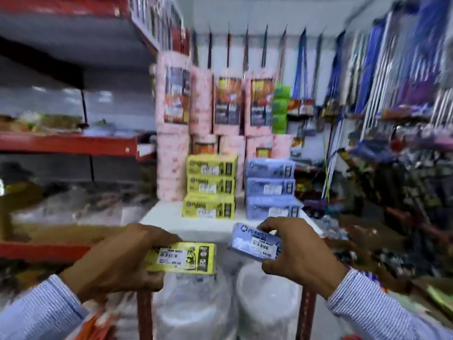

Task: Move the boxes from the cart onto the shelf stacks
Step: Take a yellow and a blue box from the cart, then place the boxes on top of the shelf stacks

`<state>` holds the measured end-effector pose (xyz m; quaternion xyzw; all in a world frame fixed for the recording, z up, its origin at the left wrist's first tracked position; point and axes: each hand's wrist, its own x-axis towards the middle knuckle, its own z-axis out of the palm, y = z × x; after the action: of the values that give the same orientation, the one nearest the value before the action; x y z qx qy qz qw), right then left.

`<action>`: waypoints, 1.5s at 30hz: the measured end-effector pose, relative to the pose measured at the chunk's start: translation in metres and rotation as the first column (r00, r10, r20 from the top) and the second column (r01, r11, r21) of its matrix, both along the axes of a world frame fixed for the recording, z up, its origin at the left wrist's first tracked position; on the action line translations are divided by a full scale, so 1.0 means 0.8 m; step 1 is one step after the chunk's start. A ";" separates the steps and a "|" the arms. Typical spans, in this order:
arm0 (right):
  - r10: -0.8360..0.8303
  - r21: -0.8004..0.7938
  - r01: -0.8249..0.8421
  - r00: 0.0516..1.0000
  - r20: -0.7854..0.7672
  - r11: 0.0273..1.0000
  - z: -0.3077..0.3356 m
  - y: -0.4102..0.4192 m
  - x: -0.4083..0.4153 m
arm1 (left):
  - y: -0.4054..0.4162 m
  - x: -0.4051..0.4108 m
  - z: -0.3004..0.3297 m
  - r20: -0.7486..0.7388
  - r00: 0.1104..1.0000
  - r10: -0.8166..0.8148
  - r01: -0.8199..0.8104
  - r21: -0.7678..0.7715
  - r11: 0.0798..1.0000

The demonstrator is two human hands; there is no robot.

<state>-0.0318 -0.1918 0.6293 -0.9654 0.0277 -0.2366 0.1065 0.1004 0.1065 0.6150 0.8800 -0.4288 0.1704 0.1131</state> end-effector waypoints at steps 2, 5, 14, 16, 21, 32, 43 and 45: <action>-0.023 -0.028 0.024 0.999 0.040 0.999 0.022 -0.008 0.006 | -0.007 0.003 0.025 0.053 0.998 -0.014 0.017 -0.046 0.999; -0.054 -0.059 0.061 0.992 0.113 0.996 0.052 -0.021 0.018 | -0.023 0.020 0.054 0.109 0.994 -0.014 0.024 -0.091 0.996; -0.097 -0.181 0.132 0.977 0.192 0.975 0.074 -0.063 0.082 | -0.095 0.088 0.083 0.180 0.983 0.024 0.005 -0.159 0.987; -0.090 -0.221 0.135 0.976 0.201 0.966 0.069 -0.070 0.097 | -0.110 0.098 0.085 0.163 0.987 0.008 0.021 -0.177 0.984; -0.087 -0.287 0.137 0.980 0.180 0.948 0.059 -0.078 0.119 | -0.129 0.125 0.077 0.103 0.995 -0.007 0.023 -0.156 0.987; -0.095 -0.218 0.145 0.970 0.222 0.965 0.047 -0.082 0.131 | -0.132 0.142 0.066 0.089 0.996 -0.009 0.022 -0.140 0.990; -0.094 -0.095 0.124 0.958 0.271 0.988 0.025 -0.087 0.119 | -0.134 0.138 0.057 -0.037 0.999 0.014 -0.021 -0.196 0.980; -0.086 -0.091 0.115 0.958 0.273 0.989 0.024 -0.088 0.119 | -0.135 0.135 0.056 -0.048 0.999 0.017 -0.027 -0.204 0.979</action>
<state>0.0630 -0.2622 0.6481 -0.9260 0.0493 -0.3716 0.0457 0.2082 -0.0018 0.6599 0.8720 -0.3965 0.1947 0.2109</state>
